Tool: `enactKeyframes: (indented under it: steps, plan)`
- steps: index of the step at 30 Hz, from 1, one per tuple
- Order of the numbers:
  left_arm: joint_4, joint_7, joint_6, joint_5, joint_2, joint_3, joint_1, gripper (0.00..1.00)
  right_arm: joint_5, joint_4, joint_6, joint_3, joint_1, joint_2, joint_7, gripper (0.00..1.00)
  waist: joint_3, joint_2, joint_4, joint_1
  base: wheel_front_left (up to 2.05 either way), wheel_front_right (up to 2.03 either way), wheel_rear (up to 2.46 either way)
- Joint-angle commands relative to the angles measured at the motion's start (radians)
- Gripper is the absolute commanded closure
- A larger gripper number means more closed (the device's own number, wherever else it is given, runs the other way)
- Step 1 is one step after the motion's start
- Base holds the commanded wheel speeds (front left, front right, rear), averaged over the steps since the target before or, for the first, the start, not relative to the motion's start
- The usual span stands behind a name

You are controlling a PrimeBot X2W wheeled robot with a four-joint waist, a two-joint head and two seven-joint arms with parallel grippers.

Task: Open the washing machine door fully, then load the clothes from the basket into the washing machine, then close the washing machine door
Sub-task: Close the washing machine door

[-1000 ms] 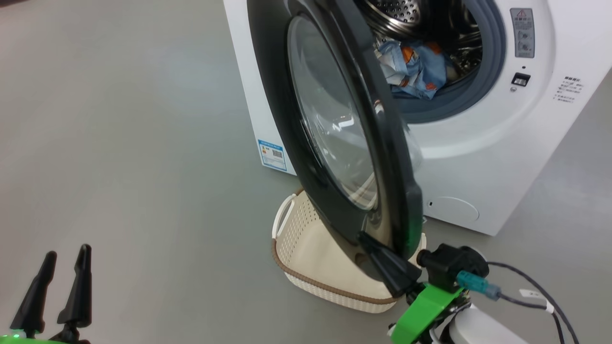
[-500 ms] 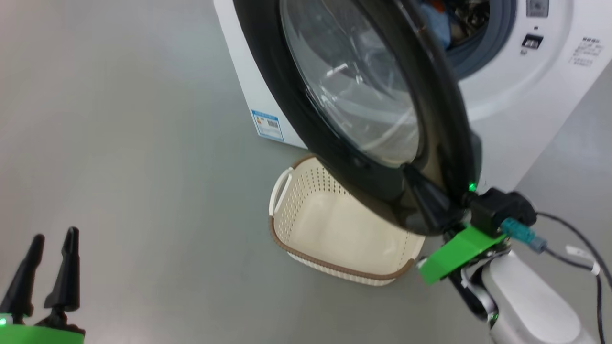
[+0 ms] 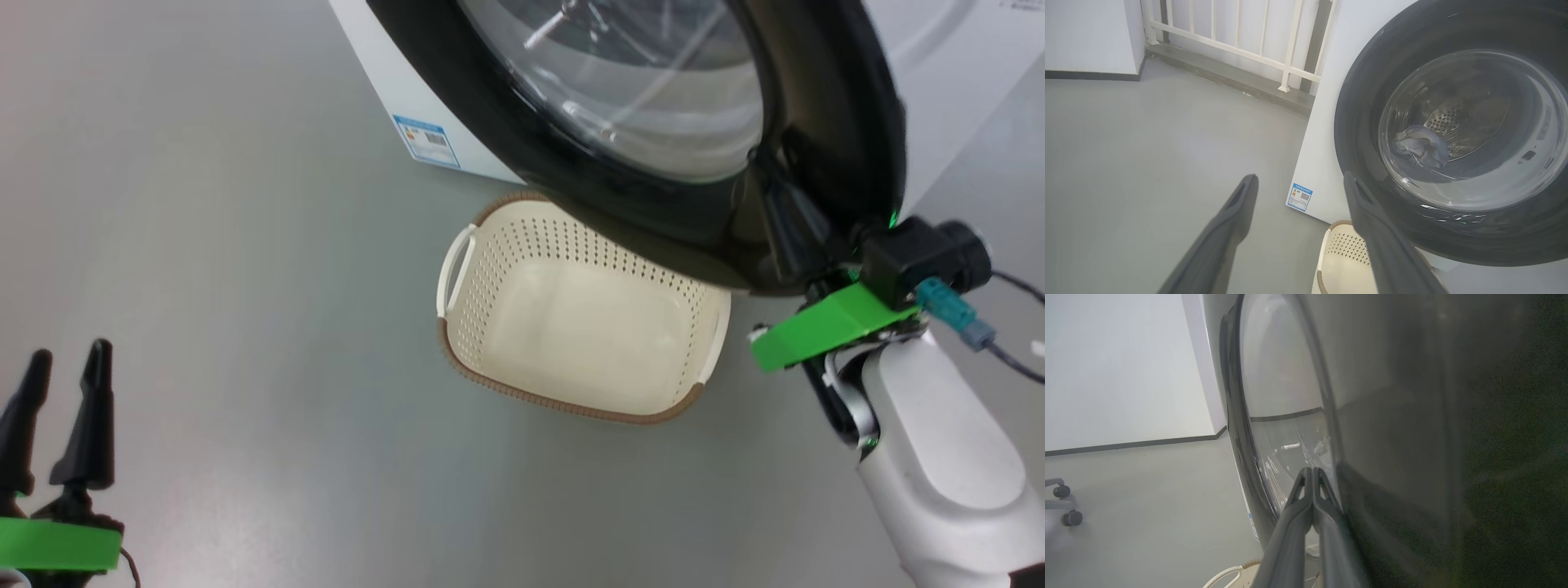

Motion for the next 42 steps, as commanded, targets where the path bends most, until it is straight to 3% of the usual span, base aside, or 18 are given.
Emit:
enactKeyframes:
  steps: [1,21,33,42]
  plan:
    - [-0.028,-0.006,-0.005,-0.012,0.057,0.046,-0.048,0.0,-0.024,-0.029,0.0,-0.014,-0.044,0.019,-0.005,1.0,0.056,0.0,-0.017,-0.0002,0.0,0.0,0.0]
    - [-0.062,-0.006,-0.005,-0.048,0.076,0.048,-0.111,0.0,-0.205,-0.024,0.0,-0.221,-0.257,0.082,-0.005,1.0,0.191,0.0,-0.018,-0.0002,0.0,0.0,0.0]
    - [-0.059,-0.006,-0.005,-0.061,0.082,0.049,-0.123,0.0,-0.303,-0.004,0.0,-0.355,-0.403,0.096,0.03,1.0,0.204,0.0,-0.021,-0.0002,0.0,0.0,0.0]
    - [-0.052,-0.006,-0.005,-0.066,0.079,0.05,-0.124,0.0,-0.281,0.006,0.0,-0.34,-0.395,0.097,0.046,1.0,0.204,0.0,-0.024,-0.0002,0.0,0.0,0.0]
